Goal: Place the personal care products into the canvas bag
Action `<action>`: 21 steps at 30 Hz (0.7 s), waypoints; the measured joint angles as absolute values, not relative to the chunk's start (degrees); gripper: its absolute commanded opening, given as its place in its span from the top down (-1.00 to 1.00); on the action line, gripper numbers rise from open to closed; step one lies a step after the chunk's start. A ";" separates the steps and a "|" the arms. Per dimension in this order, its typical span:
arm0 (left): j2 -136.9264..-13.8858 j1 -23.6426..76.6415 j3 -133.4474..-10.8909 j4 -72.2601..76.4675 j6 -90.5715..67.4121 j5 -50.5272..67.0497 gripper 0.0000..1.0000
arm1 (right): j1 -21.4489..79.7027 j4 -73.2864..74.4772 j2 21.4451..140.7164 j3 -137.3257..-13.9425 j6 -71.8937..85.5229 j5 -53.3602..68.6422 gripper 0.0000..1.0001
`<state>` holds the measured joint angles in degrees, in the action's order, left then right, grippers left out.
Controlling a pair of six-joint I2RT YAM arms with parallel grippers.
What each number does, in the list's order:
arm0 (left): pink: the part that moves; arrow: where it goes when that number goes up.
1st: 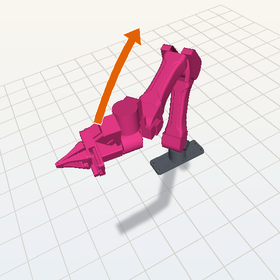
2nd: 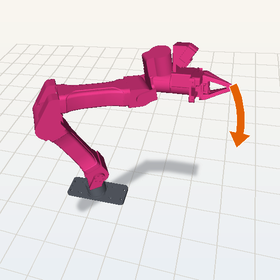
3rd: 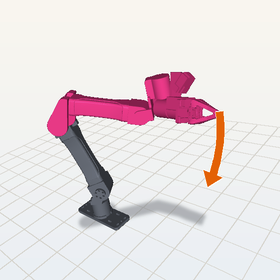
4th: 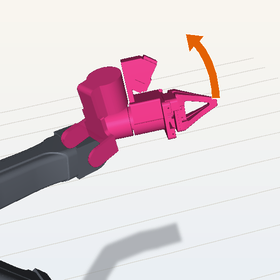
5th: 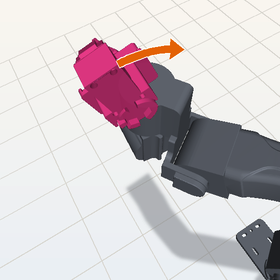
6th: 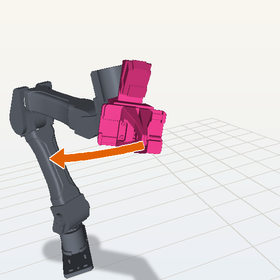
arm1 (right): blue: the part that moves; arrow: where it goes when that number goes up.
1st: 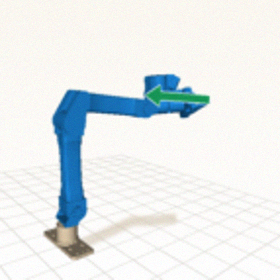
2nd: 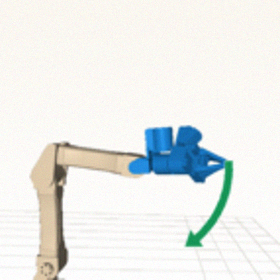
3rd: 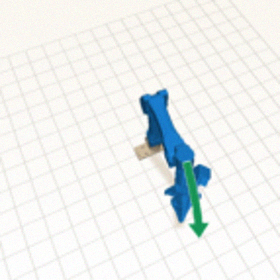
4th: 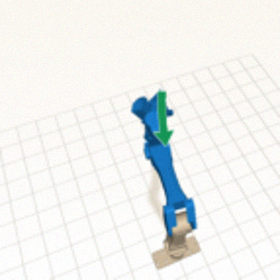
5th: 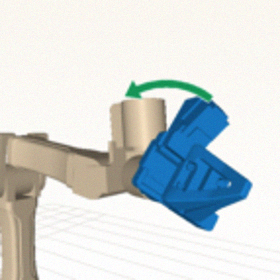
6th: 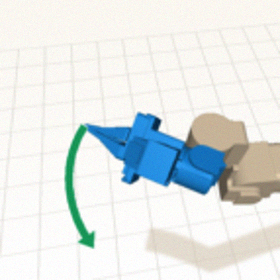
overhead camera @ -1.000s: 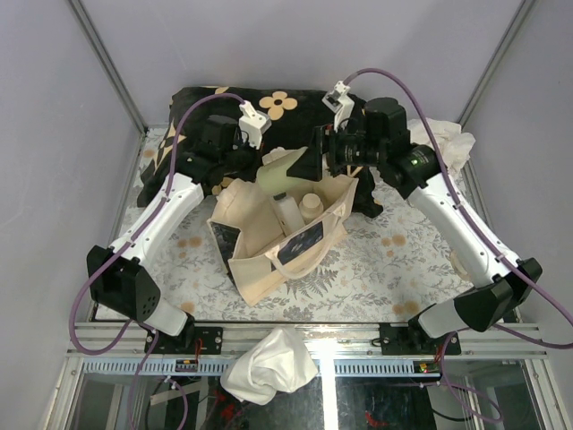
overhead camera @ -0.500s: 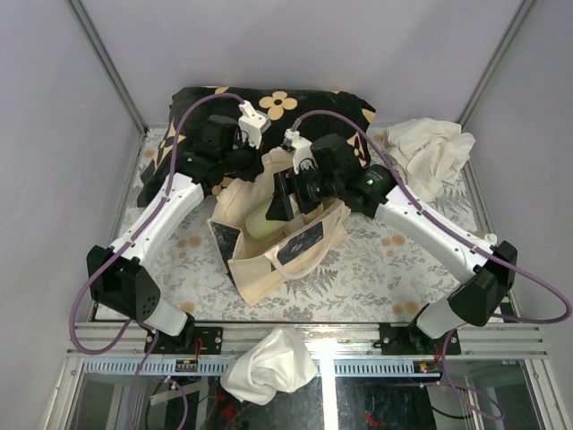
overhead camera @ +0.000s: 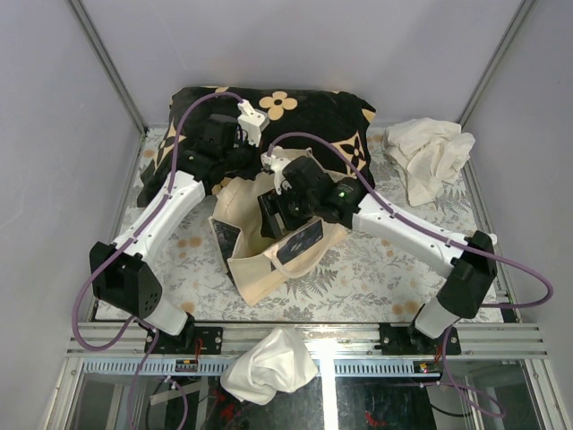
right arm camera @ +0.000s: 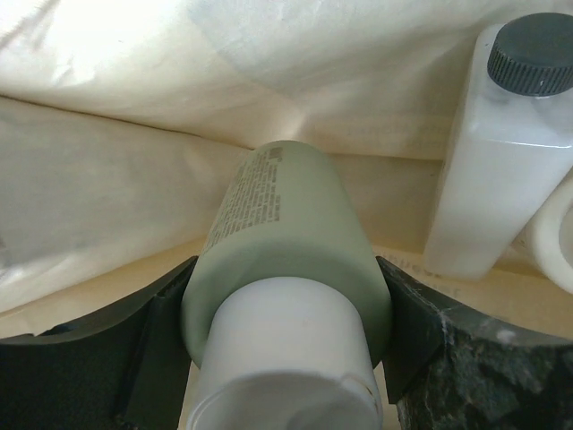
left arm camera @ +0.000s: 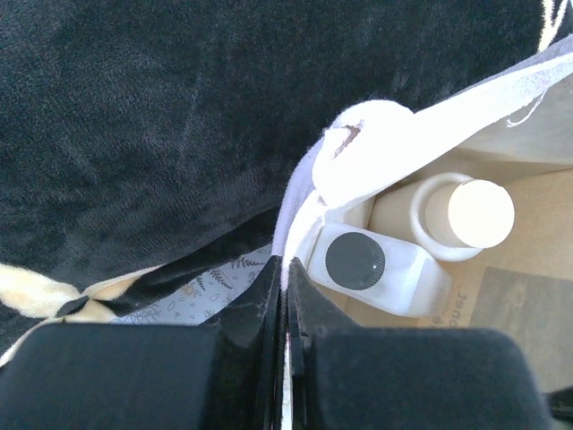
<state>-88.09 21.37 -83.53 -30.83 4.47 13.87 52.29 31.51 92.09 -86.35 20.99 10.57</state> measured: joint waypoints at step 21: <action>-88.14 21.37 -83.55 -30.83 4.27 13.87 1.00 | 53.30 34.11 99.77 -88.27 14.96 8.97 -0.63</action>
